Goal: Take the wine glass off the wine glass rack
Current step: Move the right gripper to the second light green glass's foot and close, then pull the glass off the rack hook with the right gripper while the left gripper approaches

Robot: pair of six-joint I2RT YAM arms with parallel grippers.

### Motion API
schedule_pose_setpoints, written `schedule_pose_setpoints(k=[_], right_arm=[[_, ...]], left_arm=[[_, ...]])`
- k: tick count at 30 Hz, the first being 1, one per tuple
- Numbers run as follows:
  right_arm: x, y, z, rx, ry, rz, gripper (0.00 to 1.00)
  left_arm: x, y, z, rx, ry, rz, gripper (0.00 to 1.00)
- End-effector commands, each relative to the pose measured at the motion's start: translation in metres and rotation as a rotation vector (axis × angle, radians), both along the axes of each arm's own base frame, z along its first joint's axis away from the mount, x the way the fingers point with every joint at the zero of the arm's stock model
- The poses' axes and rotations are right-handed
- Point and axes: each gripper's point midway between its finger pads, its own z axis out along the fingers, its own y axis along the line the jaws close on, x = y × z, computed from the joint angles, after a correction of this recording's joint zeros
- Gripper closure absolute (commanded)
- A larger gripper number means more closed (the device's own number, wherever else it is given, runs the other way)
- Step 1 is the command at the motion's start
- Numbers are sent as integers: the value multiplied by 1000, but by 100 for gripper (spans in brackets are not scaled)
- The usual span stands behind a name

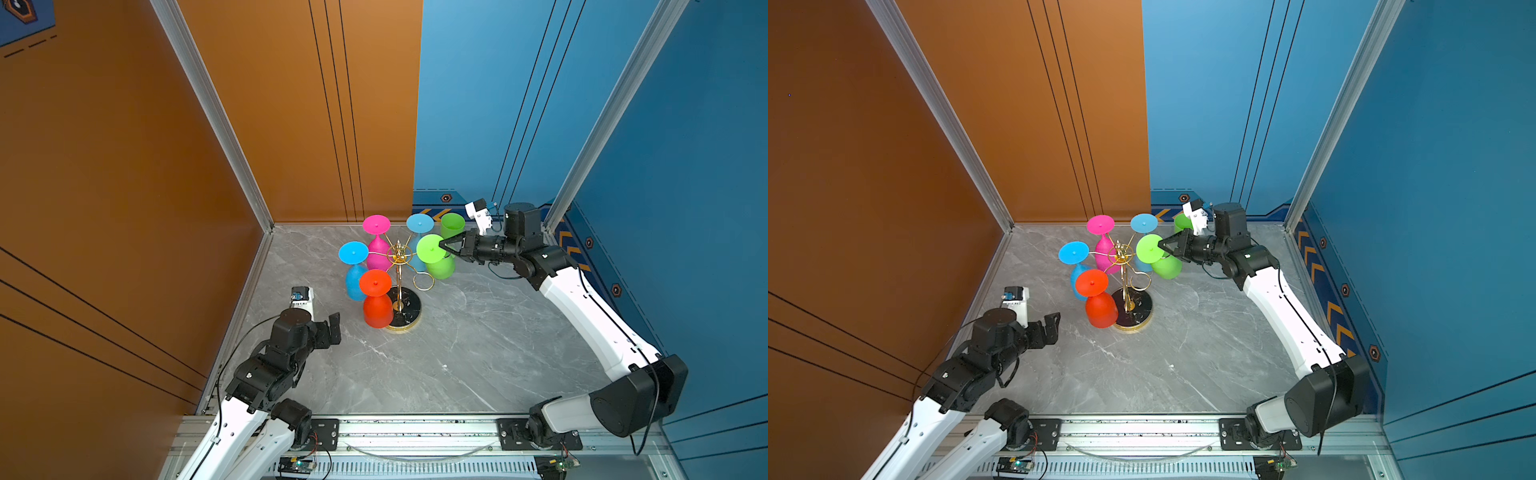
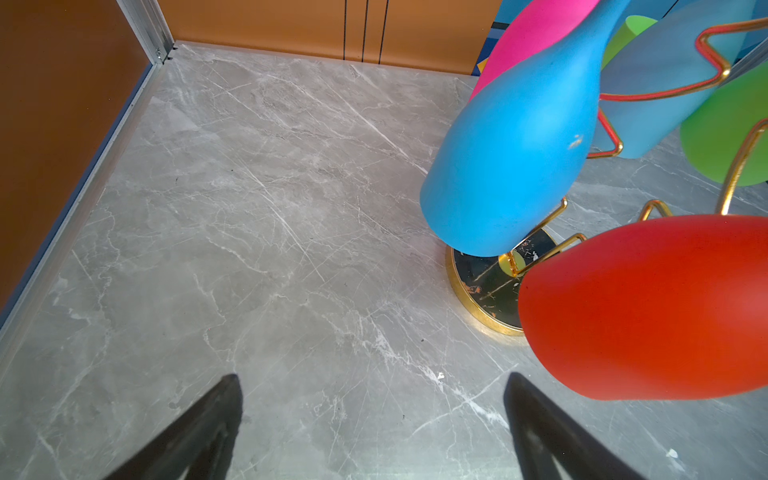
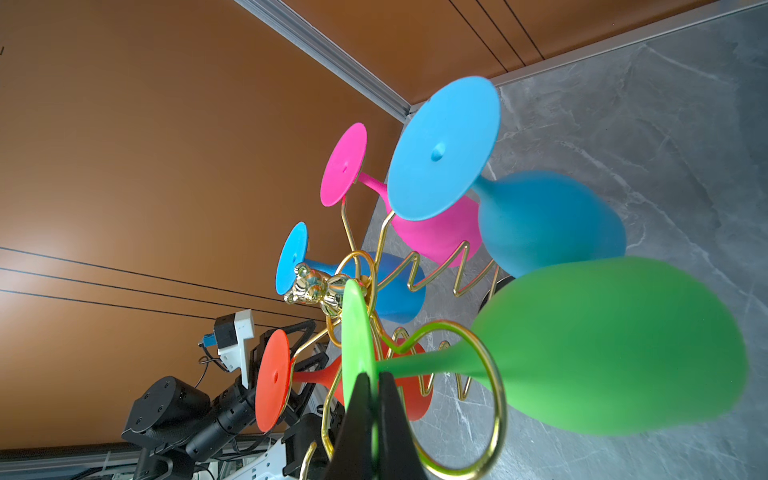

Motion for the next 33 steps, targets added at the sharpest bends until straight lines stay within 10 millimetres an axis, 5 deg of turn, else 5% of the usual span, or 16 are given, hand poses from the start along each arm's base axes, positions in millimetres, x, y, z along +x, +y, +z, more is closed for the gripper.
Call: schedule_pose_setpoints(k=[1, 20, 33], right_arm=[[-5, 10, 21, 31, -55, 46, 100], [-39, -9, 27, 25, -77, 37, 100], [-73, -25, 33, 28, -90, 56, 100]], left_arm=[[1, -1, 12, -25, -31, -7, 2], [-15, -26, 17, -126, -20, -147, 2], [-41, -63, 55, -253, 34, -363, 0]])
